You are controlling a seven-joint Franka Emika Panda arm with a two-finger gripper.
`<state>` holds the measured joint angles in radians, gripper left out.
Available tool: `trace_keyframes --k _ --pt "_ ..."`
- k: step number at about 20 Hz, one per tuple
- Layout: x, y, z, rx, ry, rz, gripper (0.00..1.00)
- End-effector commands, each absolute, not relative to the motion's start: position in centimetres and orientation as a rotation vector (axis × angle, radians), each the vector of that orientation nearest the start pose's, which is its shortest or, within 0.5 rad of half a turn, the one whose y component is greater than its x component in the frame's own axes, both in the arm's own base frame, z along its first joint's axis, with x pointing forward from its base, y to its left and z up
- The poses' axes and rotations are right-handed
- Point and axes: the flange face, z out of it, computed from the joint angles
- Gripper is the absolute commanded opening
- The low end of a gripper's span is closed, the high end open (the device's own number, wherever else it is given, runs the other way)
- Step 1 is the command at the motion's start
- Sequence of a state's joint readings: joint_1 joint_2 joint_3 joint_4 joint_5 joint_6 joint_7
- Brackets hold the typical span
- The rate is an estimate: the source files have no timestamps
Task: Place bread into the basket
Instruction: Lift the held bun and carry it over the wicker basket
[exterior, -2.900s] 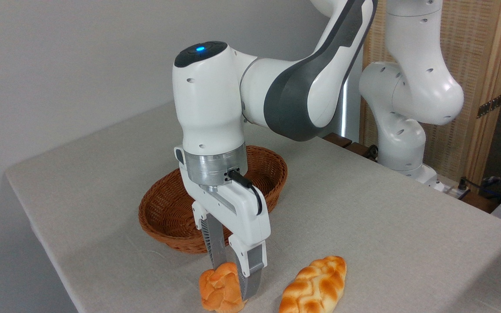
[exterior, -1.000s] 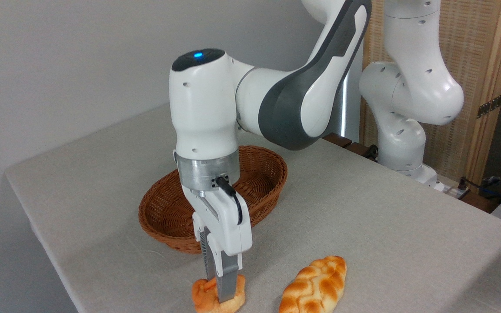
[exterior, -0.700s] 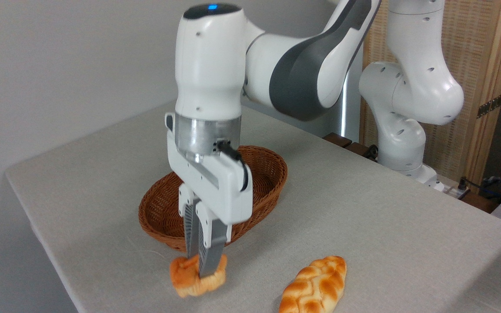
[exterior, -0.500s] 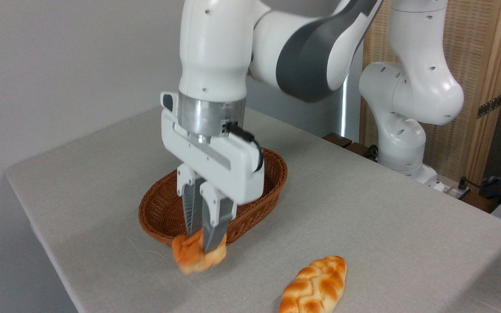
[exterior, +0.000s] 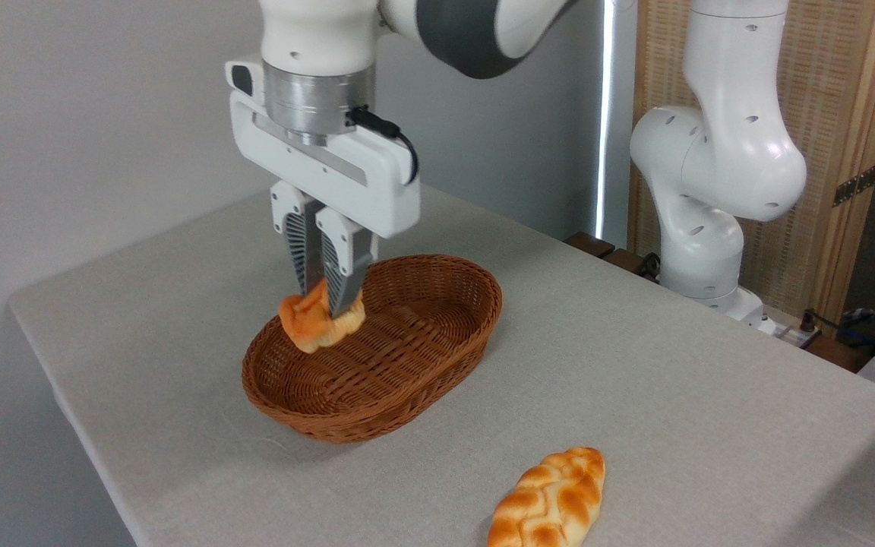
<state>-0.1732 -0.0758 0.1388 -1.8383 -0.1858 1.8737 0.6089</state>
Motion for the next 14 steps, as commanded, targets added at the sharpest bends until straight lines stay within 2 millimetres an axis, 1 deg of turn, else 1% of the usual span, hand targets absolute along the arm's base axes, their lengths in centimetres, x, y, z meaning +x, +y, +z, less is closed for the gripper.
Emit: trace_keyframes --k 1,2,3,4,6,7,8,10,12,13,14 --pt "54.4 -7.1 56.3 -3.157 0.993 -0.209 0.29" --pt "54.3 -7.6 55.8 -3.155 1.009 -0.190 0.29" --pt "54.2 -7.7 55.4 -3.153 1.016 -0.178 0.31" --pt "54.1 -7.8 54.9 -3.152 1.021 -0.161 0.35" --pt "54.0 -7.8 54.2 -3.154 1.025 -0.139 0.48" --pt "53.9 -8.1 53.9 -3.153 1.031 -0.131 0.48" --pt "53.9 -8.2 53.8 -3.153 1.033 -0.126 0.52" --pt "53.9 -8.4 53.6 -3.148 1.044 -0.127 0.65" --pt "53.9 -8.4 53.4 -3.148 1.039 -0.123 0.70" --pt "54.0 -8.4 53.4 -3.144 1.037 -0.124 0.76" --pt "54.1 -8.4 53.4 -3.143 1.036 -0.126 0.85"
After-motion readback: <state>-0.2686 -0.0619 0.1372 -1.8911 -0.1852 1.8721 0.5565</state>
